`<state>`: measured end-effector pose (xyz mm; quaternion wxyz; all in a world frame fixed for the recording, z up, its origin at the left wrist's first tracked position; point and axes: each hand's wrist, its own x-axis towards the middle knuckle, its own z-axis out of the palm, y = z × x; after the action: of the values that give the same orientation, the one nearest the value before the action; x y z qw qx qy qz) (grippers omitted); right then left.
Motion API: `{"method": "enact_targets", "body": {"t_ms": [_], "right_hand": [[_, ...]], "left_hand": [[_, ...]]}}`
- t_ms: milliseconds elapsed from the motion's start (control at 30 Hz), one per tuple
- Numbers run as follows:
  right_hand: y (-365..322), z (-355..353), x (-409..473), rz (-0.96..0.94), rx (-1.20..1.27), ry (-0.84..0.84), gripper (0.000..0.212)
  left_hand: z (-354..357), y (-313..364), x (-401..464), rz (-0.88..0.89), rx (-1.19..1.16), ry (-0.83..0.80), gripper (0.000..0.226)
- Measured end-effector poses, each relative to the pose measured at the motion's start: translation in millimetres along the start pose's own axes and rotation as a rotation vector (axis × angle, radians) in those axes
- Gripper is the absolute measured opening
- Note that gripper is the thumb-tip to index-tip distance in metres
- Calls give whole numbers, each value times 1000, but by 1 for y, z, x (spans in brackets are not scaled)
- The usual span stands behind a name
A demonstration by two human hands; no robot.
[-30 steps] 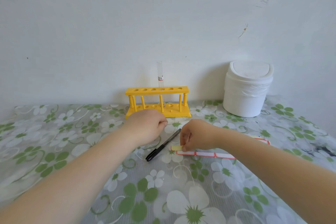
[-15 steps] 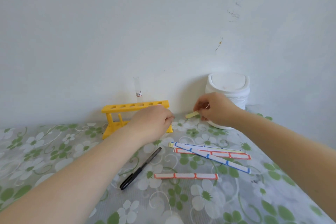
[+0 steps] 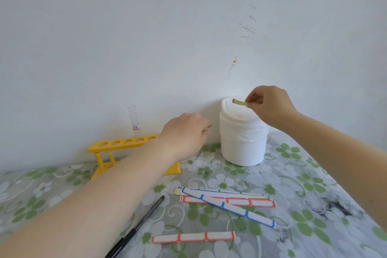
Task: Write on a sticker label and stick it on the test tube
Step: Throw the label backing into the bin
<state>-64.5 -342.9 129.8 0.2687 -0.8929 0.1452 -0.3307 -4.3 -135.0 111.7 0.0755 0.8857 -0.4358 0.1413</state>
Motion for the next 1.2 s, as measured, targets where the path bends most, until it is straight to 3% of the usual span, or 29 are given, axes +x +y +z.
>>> {"method": "enact_targets", "body": {"t_ms": [667,833,1000,1200], "right_hand": [[19,22,18,18,-324,-259,33],[23,24,18,-11,-259,-150,35],[26,31,11,-158,-275,13,36],[24,37,6,-225,-399,-57,37]], "left_hand": [[19,17,39,71,29,-75,37],[17,15,37,51,25,-91,36],[17,12,34,45,24,-90,35],[15,8,28,27,21,-100,36]]}}
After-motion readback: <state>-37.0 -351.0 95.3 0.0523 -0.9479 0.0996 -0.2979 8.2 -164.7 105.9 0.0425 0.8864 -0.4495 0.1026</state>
